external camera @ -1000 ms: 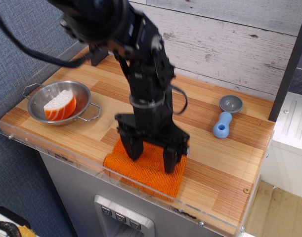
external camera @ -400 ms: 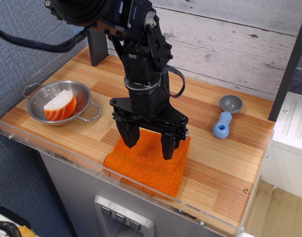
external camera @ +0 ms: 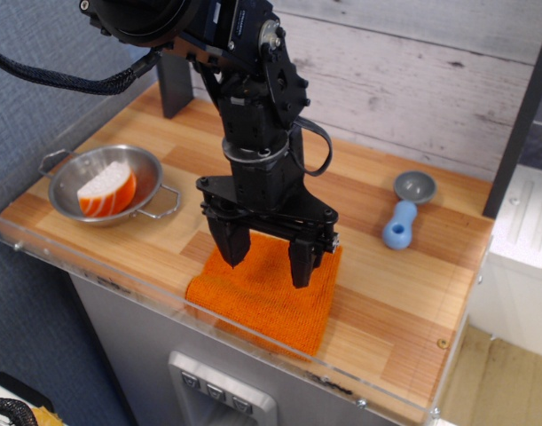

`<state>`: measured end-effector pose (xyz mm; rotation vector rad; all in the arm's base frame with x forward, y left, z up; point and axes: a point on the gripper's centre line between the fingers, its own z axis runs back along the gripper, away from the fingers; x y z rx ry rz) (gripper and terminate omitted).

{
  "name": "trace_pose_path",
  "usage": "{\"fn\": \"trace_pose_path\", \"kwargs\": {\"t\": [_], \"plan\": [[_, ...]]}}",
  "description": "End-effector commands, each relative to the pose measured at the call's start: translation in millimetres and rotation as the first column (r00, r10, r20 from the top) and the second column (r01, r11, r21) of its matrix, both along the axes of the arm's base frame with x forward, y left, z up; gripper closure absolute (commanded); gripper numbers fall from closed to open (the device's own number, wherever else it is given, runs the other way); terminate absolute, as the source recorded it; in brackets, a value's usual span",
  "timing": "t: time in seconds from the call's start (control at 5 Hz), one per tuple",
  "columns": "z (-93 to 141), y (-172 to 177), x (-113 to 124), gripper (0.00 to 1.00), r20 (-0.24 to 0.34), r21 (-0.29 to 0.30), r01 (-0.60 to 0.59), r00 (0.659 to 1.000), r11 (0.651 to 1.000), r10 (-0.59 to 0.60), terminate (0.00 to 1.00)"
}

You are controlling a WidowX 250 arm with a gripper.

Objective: Move the orange cloth to the front

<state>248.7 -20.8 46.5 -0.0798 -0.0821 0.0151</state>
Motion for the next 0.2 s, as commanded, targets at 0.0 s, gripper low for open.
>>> {"fn": "trace_pose_path", "kwargs": {"t": [0.0], "plan": [[11.6,2.0,5.6,0.0,0.055,0.0,-0.005,0.998,1.0,0.005,1.0]]}}
